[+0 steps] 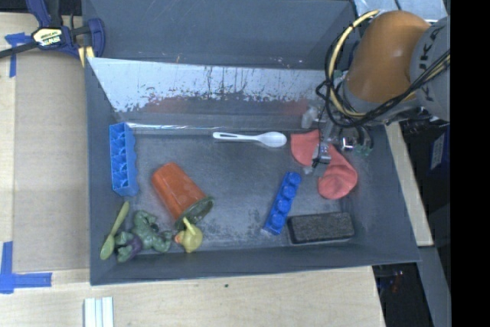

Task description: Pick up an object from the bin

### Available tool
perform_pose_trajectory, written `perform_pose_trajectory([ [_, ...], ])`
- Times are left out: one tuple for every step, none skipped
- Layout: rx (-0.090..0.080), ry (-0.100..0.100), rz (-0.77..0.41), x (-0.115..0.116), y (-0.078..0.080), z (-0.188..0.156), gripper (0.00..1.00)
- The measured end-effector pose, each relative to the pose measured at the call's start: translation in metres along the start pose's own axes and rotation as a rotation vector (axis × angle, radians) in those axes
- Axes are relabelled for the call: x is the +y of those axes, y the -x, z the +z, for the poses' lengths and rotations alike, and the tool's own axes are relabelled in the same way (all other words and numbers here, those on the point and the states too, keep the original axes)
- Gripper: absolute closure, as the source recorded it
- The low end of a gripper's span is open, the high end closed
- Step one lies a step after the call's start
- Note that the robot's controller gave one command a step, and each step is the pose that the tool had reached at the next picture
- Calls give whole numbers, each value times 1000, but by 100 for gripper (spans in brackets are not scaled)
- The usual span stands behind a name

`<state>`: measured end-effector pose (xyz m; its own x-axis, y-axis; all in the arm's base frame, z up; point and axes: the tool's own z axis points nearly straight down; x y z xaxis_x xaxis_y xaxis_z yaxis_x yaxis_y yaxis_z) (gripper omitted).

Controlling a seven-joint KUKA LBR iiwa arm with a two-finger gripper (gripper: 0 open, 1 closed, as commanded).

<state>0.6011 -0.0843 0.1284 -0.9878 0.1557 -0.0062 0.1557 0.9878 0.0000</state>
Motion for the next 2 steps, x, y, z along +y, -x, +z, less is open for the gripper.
perform_pose_trajectory([
  [-2,0,32,-1,0,40,100],
  [-2,0,32,0,0,40,0],
])
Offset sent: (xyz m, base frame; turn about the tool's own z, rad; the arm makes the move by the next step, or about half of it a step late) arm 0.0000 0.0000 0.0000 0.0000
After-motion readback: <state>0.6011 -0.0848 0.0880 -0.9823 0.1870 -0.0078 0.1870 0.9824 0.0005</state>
